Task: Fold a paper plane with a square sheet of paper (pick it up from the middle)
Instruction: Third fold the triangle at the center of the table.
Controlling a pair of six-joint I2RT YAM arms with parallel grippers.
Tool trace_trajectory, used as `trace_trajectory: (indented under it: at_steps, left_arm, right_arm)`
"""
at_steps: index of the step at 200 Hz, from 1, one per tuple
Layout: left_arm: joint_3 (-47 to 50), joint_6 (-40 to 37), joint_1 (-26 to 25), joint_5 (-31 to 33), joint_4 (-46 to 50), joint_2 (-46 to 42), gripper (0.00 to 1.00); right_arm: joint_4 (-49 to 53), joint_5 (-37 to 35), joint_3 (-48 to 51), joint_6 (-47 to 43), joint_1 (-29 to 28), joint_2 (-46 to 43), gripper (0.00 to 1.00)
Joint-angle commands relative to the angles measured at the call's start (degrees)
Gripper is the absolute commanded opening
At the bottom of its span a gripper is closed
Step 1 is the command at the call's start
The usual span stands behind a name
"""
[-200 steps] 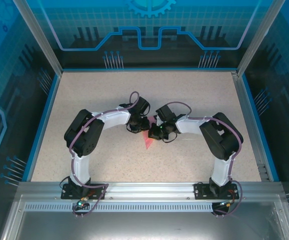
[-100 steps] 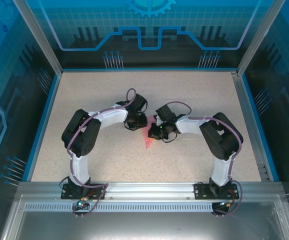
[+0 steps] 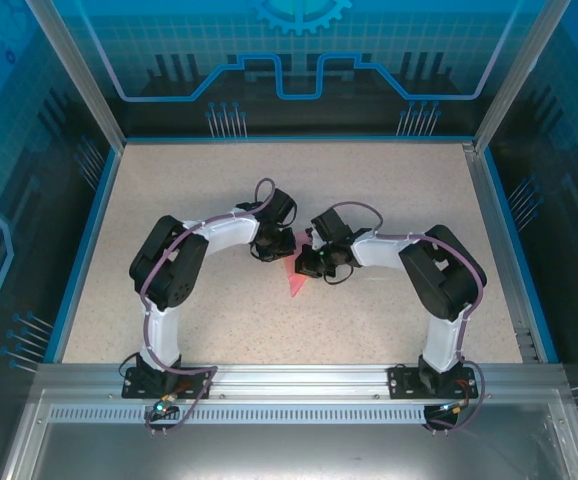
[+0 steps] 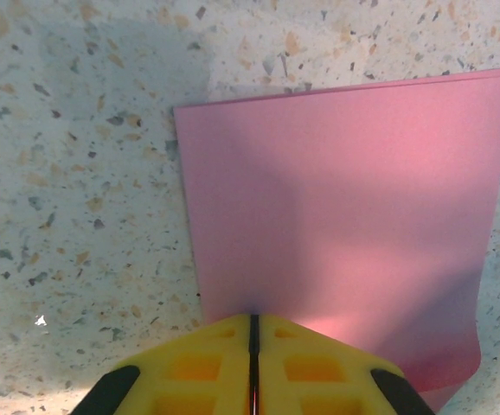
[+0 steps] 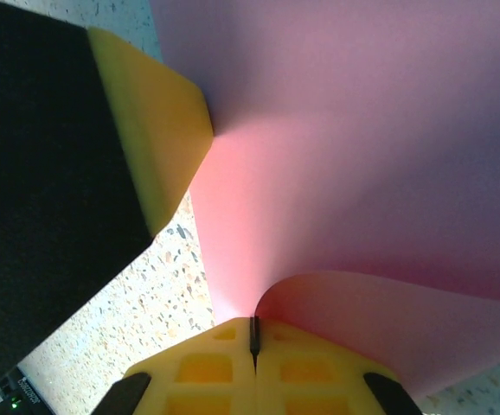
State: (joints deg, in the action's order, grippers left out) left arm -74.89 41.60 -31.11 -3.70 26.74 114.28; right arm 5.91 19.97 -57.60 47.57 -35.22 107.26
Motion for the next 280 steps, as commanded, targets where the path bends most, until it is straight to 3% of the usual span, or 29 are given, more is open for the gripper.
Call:
trace_trajectory:
  at_steps: [1, 280]
  left_arm:
    - [0.0, -0.9, 0.0, -1.2, 1.8, 1.8, 0.1]
    - [0.6, -1.1, -0.2, -1.7, 1.6, 1.2, 0.09]
  right_arm:
    - [-0.4, 0.1, -1.3, -1.5, -0.7, 0.4, 0.05]
    - [4.6, -1.8, -1.9, -4.9, -1.5, 1.5, 0.05]
